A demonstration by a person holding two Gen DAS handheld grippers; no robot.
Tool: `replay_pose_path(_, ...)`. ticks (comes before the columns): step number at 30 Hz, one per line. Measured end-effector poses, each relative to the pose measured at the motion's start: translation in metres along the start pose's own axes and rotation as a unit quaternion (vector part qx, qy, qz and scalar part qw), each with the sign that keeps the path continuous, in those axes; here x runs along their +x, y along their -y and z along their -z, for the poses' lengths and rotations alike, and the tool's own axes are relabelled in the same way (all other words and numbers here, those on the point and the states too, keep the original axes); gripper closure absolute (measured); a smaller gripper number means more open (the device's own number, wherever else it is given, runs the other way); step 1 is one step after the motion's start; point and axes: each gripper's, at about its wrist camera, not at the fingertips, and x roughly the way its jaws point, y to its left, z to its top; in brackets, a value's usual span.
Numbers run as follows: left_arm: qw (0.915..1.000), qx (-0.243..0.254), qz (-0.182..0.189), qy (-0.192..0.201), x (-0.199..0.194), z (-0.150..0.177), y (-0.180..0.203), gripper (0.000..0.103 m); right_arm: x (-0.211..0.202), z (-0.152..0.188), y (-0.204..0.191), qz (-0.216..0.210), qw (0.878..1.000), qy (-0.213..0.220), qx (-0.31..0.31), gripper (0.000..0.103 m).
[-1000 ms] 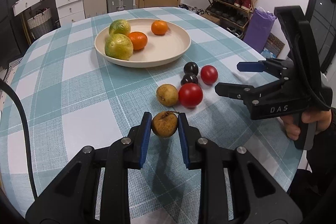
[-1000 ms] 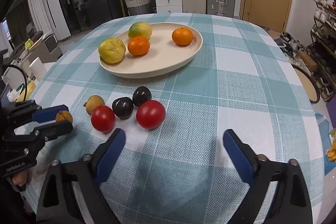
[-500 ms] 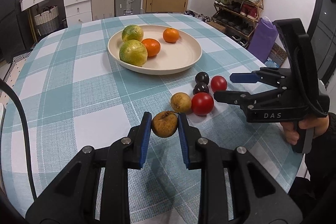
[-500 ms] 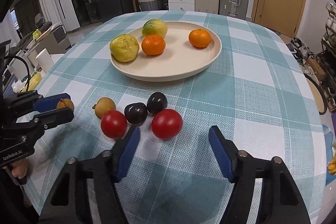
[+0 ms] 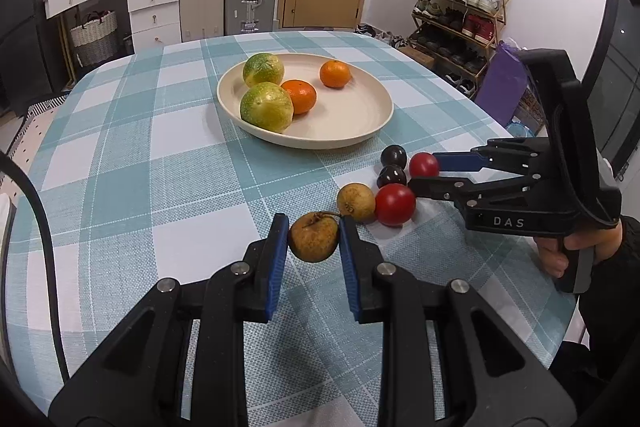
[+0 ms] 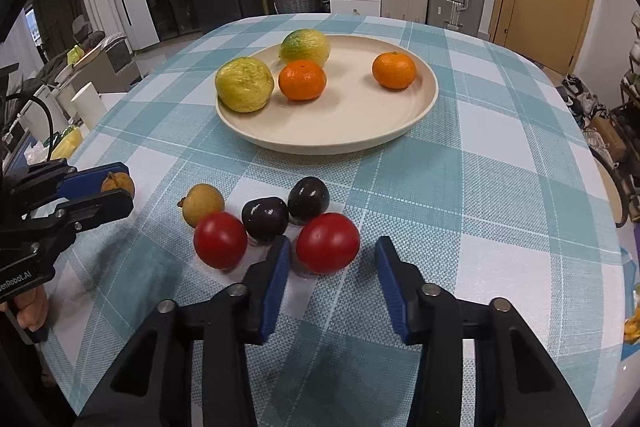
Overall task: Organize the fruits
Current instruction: 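Grasp the brown pear with the left tool while the right tool grasps a red tomato, then carry the brown pear and red tomato over the cream plate with both tools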
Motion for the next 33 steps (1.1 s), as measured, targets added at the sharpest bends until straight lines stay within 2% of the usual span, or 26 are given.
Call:
replay_pose_path(8, 1.0, 0.002, 0.0, 0.0, 0.0, 0.0, 0.002, 0.08, -0.001, 0.002, 0.003, -0.019, 1.0, 0.01, 0.017, 0.071)
replay_pose_path(14, 1.0, 0.002, -0.004, 0.0, 0.001, 0.0, 0.004, 0.08, -0.006, 0.006, 0.004, -0.021, 0.999, 0.018, 0.024, 0.072)
replay_pose_path(23, 0.9999, 0.003, -0.011, 0.003, 0.004, 0.001, 0.008, 0.08, -0.035, 0.024, 0.0, -0.041, 0.996, 0.068, 0.031, 0.072)
replay_pose_path(33, 0.9998, 0.005, -0.005, 0.017, 0.001, -0.001, 0.016, 0.08, -0.044, 0.024, 0.008, -0.043, 0.995, 0.08, 0.049, 0.072)
